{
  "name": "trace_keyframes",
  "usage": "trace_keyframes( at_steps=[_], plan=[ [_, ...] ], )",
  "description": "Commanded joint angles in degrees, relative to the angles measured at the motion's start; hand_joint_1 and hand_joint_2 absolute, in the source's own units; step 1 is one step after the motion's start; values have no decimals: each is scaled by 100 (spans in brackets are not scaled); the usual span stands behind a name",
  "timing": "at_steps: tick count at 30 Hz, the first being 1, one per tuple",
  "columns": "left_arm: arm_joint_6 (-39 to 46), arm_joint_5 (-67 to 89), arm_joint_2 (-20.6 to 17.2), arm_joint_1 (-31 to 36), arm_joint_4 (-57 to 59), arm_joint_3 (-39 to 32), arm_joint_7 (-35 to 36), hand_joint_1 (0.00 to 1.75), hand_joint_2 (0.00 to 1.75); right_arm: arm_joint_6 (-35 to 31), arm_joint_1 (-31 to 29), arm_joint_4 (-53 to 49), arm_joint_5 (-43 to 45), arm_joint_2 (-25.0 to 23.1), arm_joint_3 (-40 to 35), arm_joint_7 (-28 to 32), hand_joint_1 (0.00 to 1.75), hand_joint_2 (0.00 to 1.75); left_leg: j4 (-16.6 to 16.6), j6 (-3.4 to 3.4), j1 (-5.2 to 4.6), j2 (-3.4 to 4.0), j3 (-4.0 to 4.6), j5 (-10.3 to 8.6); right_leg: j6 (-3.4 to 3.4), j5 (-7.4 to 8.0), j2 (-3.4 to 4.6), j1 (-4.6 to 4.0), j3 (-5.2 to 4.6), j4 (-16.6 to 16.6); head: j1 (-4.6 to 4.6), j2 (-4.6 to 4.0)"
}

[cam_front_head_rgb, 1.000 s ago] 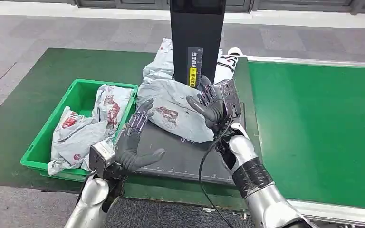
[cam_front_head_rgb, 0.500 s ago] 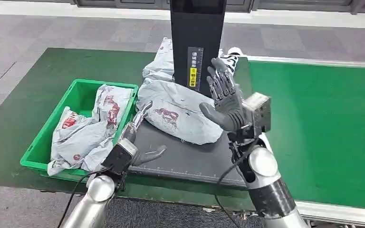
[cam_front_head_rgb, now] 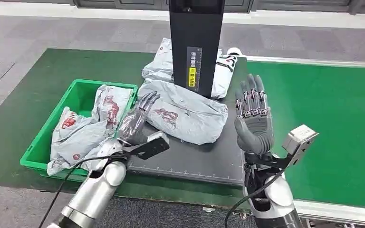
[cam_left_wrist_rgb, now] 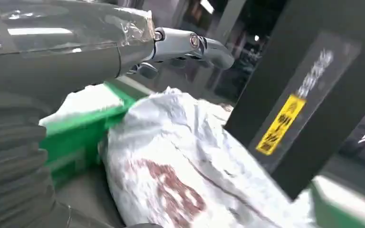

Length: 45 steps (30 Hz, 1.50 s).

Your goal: Moved the parcel from conveyor to table for the left to box.

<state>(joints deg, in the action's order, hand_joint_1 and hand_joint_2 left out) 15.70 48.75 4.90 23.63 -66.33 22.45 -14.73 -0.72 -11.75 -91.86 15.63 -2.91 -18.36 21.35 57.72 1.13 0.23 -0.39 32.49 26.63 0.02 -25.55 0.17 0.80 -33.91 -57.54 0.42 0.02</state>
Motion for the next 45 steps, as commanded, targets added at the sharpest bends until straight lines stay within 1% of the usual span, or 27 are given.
trace_keyframes(
  at_steps=[1, 3, 4, 5, 6, 7, 10, 17, 22, 23, 24, 25, 26, 27, 36, 41, 45],
  plan=[
    [366, 1922, 72, 1559, 2367, 1234, 835, 0, 175, 129, -94, 441, -256, -296, 222, -153, 0, 175, 0, -3, 4, -20, 2, -9, -1, 1, -22, -5, 7, 4, 0, -2],
    [483, 2526, 150, 1790, 2659, 1431, 1128, 0, 175, 191, -122, 475, -317, -380, 274, -180, 0, 175, 3, -4, 6, -18, 7, -9, -1, 3, -21, -6, 6, 3, 0, -2],
    [470, 3092, 216, 2034, 2933, 1656, 1340, 0, 175, 250, -121, 476, -369, -432, 313, -197, 0, 175, 1, -5, 2, -15, 3, -8, -1, 1, -17, -2, 6, 1, 0, 0],
    [486, 3418, 262, 2181, 3093, 1768, 1488, 0, 175, 295, -108, 463, -398, -463, 344, -203, 0, 175, 2, -5, 6, -25, 9, -12, -2, 3, -29, -6, 5, 4, 0, 0],
    [438, 3631, 322, 2317, 3242, 1834, 1583, 0, 175, 317, -80, 434, -419, -478, 371, -202, 0, 175, 2, -5, 4, -19, 5, -9, -2, 2, -21, -4, 6, 2, 0, 0],
    [382, 3819, 360, 2447, 3394, 1916, 1667, 0, 175, 338, -50, 399, -451, -484, 380, -200, 0, 175, 4, -5, 6, -29, 13, -13, -2, 4, -33, -7, 4, 3, 0, 0],
    [223, 4071, 448, 2752, 3767, 2066, 1740, 0, 175, 459, 17, 399, -518, -512, 387, -221, 0, 175, 6, -4, 5, -20, 9, -8, -2, 2, -23, -5, 4, 1, 0, 0],
    [-101, 4125, 567, 2957, 4280, 2224, 1720, 0, 175, 607, 43, 391, -609, -588, 311, -284, 0, 175, 2, -4, 7, 0, 4, -6, -3, 7, -4, -7, 3, 5, 0, 0],
    [-123, 4124, 583, 2942, 4320, 2247, 1721, 0, 175, 613, 64, 359, -617, -589, 302, -295, 0, 175, -4, -4, 4, 2, 2, -8, -3, 8, 0, -6, 4, 9, 0, -2],
    [-238, 4125, 610, 2957, 4383, 2300, 1687, 3, 175, 624, 89, 320, -631, -595, 300, -320, 0, 175, 3, -4, 8, -1, 6, -6, -2, 6, -1, -9, 3, 6, 0, 0],
    [-319, 4065, 640, 2924, 4410, 2284, 1611, 38, 175, 635, 121, 277, -642, -602, 298, -342, 0, 175, 3, -4, 4, -2, 5, -5, -1, 4, -1, -5, 2, 2, 0, 0],
    [-400, 4010, 654, 2908, 4433, 2271, 1549, 171, 175, 648, 140, 248, -650, -608, 304, -363, 0, 175, -1, -5, 8, 0, 3, -7, -2, 8, -1, -9, 6, 10, 0, -2],
    [-587, 3979, 690, 2877, 4497, 2312, 1419, 175, 175, 655, 181, 198, -663, -619, 319, -389, 0, 175, -1, -4, 2, 0, 2, -6, -2, 4, 0, -3, 4, 4, 0, 0],
    [-774, 3805, 733, 2818, 4523, 2256, 1187, 175, 175, 674, 213, 162, -675, -616, 328, -413, 0, 175, 2, -4, 3, -1, 3, -5, -1, 3, 0, -3, 3, 2, 0, -2],
    [-774, 3797, 732, 2806, 4514, 2267, 1190, 175, 175, 676, 214, 167, -676, -617, 336, -414, 0, 175, 0, -5, 3, 0, 5, -6, -3, 5, -1, -2, 3, 4, 0, 0],
    [-1251, 3415, 834, 2686, 4517, 2319, 791, 175, 175, 772, 345, 17, -695, -594, 326, -479, 0, 175, -4, -6, 5, -4, 4, -8, -2, 7, -6, -6, 7, 11, 0, -2],
    [-1456, 3239, 901, 2583, 4483, 2459, 676, 175, 175, 774, 467, -167, -731, -602, 342, -569, 0, 175, -6, -7, 6, -7, 1, -7, -1, 6, -9, -7, 12, 16, 0, 0]
  ],
)
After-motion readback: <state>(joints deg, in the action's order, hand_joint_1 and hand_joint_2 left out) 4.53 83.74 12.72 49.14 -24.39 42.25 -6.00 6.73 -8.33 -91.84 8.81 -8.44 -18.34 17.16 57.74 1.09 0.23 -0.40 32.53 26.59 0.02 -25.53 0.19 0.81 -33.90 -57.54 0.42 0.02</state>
